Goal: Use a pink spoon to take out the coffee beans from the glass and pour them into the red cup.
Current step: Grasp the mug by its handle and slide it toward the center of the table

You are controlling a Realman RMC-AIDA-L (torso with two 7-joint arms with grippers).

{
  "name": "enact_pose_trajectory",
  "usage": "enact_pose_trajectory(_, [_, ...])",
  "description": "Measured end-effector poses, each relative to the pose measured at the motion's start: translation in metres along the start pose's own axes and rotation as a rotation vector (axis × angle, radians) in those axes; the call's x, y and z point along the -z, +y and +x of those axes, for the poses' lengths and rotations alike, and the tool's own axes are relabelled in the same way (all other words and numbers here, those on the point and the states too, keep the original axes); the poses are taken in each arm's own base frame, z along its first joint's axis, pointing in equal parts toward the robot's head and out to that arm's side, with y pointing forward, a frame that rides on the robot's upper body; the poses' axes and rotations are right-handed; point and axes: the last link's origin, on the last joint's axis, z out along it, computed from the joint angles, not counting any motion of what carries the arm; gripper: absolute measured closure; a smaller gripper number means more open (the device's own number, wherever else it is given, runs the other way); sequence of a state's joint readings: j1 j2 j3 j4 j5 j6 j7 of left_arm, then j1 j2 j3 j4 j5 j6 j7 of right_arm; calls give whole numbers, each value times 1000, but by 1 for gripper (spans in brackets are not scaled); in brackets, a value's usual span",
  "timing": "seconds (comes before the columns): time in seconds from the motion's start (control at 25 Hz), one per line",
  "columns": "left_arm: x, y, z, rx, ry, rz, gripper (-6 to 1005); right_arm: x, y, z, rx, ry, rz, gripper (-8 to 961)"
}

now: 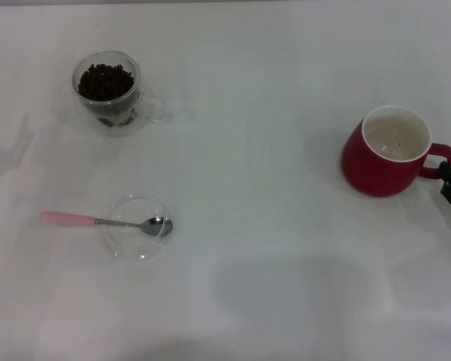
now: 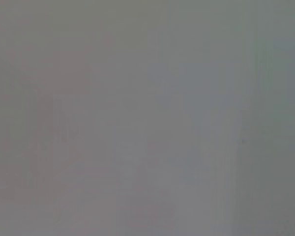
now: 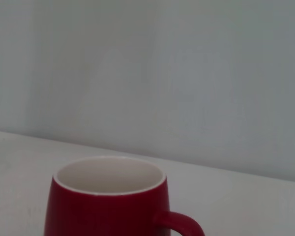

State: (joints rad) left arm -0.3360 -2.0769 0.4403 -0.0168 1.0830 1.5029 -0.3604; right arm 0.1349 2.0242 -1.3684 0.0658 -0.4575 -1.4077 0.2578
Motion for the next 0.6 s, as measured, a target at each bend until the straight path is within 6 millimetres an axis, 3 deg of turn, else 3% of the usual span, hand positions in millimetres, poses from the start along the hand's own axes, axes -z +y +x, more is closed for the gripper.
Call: enact_pose_trajectory(0.6, [3, -3, 1, -11, 1, 5, 137, -13, 2, -5, 7, -10, -21, 390])
